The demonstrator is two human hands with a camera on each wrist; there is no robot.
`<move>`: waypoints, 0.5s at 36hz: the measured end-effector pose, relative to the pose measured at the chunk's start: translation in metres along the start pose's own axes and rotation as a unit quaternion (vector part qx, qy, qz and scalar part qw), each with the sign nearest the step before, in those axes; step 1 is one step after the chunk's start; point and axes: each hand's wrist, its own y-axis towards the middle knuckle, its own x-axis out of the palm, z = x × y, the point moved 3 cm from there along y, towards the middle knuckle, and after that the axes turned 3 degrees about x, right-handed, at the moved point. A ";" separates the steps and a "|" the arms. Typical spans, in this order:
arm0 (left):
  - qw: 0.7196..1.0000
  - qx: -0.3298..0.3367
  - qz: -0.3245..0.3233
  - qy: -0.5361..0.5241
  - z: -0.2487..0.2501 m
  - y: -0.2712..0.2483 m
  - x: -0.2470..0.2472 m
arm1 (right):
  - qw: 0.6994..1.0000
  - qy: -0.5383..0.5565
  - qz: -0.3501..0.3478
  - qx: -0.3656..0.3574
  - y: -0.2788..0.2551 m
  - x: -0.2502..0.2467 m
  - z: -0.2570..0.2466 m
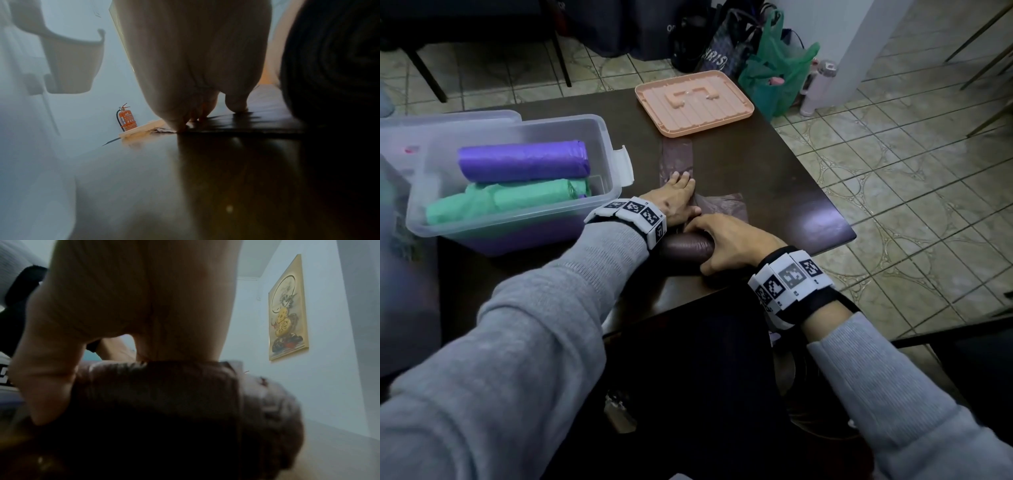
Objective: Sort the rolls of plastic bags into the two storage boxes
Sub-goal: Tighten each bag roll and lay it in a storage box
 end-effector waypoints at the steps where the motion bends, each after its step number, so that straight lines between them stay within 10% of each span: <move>1: 1.000 -0.001 0.000 -0.001 0.000 0.000 0.000 | 1.000 -0.008 -0.001 0.000 0.001 0.001 0.001; 18: 1.000 -0.009 0.018 -0.020 0.002 0.002 -0.003 | 0.997 0.071 0.042 -0.006 0.002 -0.009 0.021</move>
